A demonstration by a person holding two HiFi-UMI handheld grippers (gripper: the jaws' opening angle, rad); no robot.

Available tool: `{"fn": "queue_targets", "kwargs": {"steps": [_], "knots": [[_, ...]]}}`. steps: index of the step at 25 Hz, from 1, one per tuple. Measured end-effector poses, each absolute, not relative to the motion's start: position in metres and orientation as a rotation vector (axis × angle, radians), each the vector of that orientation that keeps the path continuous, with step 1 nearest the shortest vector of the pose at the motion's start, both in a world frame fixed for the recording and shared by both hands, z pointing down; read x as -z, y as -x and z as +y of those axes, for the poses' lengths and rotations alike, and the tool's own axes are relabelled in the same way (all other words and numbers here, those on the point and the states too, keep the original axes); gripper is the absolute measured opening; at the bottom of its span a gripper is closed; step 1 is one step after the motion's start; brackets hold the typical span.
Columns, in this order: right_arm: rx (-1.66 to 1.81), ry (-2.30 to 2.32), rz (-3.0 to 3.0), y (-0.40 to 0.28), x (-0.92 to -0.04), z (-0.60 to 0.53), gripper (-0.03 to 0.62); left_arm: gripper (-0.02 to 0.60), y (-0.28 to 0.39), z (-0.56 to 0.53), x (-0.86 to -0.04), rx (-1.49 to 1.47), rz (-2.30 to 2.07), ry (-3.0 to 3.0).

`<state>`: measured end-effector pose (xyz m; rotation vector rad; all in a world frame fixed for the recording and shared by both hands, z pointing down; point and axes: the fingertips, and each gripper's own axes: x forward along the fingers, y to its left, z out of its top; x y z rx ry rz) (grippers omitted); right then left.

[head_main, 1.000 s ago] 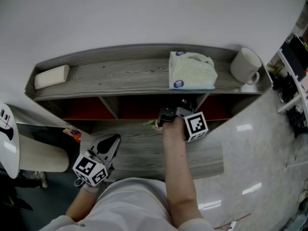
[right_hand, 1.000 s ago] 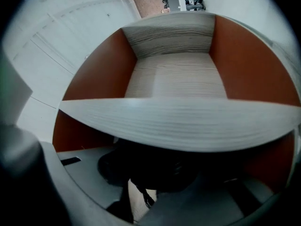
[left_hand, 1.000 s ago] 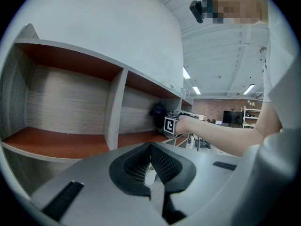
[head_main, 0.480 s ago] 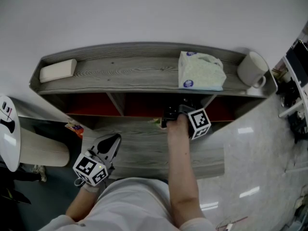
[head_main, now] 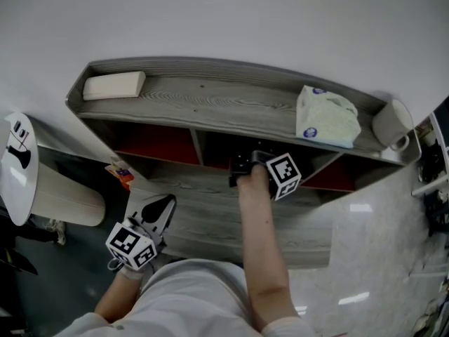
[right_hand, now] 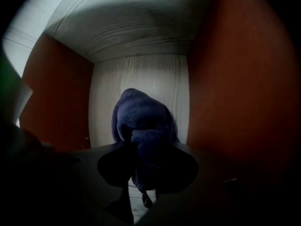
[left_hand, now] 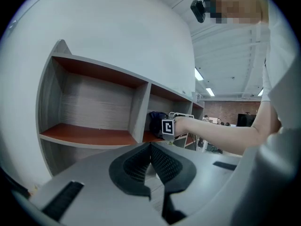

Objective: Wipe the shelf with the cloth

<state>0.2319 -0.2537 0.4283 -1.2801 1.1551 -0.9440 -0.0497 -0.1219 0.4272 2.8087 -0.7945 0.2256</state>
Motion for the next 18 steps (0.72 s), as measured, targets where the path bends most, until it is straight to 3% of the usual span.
{"fn": "queue_targets", "kwargs": {"steps": [18], "knots": [[1.069, 1.163, 1.418, -0.132, -0.423, -0.3, 0.103, 0.015, 0.093, -0.121, -0.43, -0.227, -0.965, -2.739]]}}
